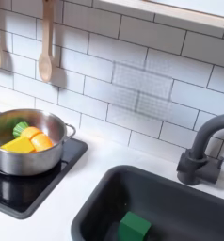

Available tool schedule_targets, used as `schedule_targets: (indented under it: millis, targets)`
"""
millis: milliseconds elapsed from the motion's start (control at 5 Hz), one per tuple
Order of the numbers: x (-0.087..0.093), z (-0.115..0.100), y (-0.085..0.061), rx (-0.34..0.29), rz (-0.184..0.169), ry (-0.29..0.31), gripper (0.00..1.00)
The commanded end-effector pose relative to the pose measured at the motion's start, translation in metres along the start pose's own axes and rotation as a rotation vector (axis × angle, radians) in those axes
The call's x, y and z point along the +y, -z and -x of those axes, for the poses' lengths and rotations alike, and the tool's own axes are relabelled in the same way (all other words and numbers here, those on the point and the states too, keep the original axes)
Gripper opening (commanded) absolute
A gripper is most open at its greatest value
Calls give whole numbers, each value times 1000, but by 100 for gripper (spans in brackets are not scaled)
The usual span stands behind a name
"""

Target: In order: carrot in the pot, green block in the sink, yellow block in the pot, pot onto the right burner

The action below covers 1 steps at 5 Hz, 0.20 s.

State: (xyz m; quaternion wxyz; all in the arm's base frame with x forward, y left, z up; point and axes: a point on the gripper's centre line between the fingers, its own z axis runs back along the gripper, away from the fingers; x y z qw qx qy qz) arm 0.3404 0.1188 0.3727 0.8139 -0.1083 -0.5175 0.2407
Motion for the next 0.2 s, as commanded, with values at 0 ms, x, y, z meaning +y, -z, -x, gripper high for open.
schedule_targets:
  millis: [0]
  targets:
    - [1, 0, -2, 3, -8, -2, 100]
